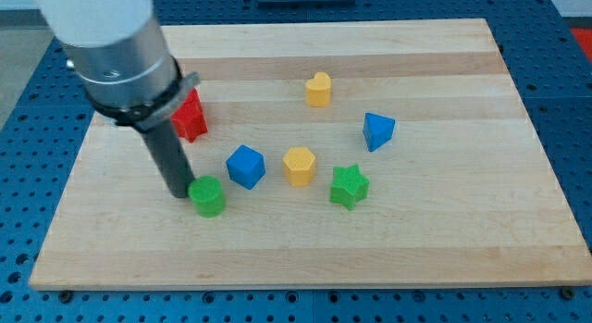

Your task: Push green circle into the green star

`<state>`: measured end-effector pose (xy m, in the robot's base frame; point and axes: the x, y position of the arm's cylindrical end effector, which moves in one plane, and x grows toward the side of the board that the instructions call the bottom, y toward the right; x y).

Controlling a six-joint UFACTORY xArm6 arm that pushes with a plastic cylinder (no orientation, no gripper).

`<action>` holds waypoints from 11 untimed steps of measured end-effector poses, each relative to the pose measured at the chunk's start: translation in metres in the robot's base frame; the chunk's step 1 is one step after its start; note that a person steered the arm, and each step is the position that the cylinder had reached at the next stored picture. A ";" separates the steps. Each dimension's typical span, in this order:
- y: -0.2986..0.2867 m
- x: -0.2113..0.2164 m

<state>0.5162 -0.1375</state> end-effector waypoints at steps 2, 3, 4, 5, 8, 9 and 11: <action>0.071 0.015; 0.053 0.016; 0.022 0.026; 0.022 0.063; 0.133 0.052; 0.156 0.040; 0.057 0.051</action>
